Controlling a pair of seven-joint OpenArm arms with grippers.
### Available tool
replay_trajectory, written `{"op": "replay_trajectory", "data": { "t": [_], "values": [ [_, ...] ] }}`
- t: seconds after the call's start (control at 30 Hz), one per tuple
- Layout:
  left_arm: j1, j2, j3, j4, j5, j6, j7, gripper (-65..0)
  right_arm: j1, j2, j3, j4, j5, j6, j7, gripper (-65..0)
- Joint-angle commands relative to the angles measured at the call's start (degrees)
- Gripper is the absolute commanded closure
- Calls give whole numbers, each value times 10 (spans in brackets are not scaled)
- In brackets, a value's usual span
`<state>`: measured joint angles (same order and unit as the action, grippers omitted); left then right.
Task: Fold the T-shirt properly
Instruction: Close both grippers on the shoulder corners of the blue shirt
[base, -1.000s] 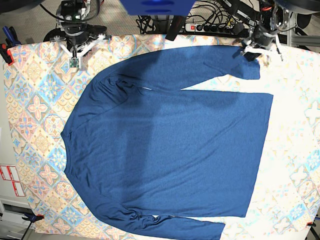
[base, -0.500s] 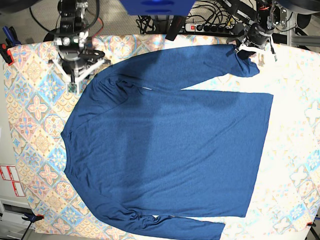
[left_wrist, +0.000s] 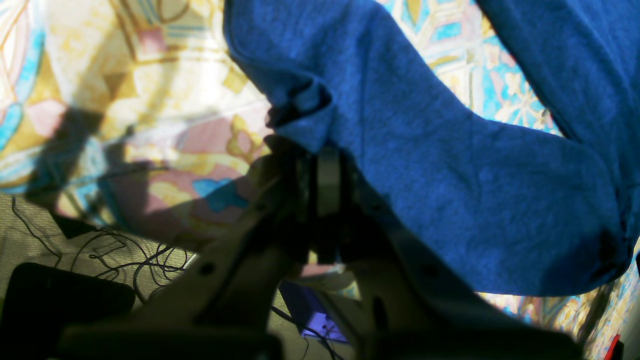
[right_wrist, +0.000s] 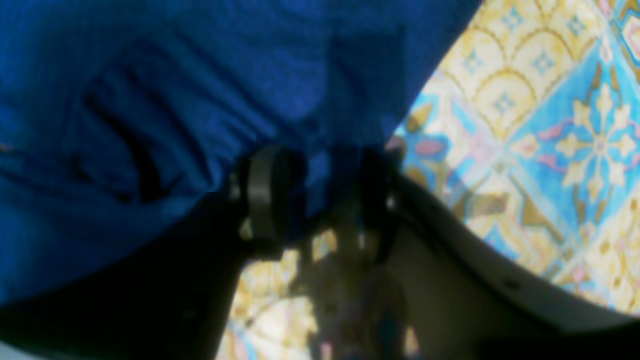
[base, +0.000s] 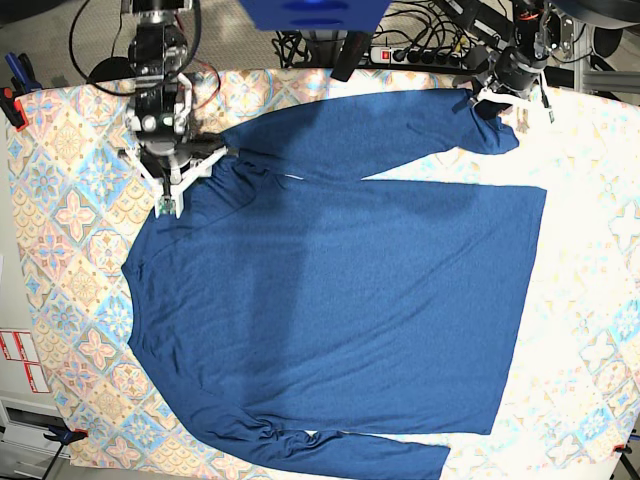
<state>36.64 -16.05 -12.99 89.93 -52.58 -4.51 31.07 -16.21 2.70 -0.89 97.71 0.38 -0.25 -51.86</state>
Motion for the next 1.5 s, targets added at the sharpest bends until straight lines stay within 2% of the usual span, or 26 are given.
{"op": "replay_trajectory", "data": {
  "t": [0.0, 0.2, 0.37, 0.5, 1.07, 1.47],
  "values": [
    [3, -5, -2, 6, -2, -2, -3, 0, 16, 2, 2, 2, 1, -1, 11, -232],
    [4, -5, -2, 6, -2, -2, -3, 0, 48, 5, 6, -42, 1, -1, 12, -233],
    [5, -5, -3, 6, -2, -2, -3, 0, 52, 5, 63, -65, 1, -1, 21, -235],
    [6, -5, -4, 6, -2, -2, -3, 0, 48, 5, 80, -66, 1, -1, 38, -236],
    [4, -5, -1, 6, -2, -2, -3, 0, 48, 2, 74, -112, 1, 0, 39, -237],
    [4, -5, -1, 6, -2, -2, -3, 0, 46, -13, 51, -103, 1, 1, 39, -237]
  ]
}}
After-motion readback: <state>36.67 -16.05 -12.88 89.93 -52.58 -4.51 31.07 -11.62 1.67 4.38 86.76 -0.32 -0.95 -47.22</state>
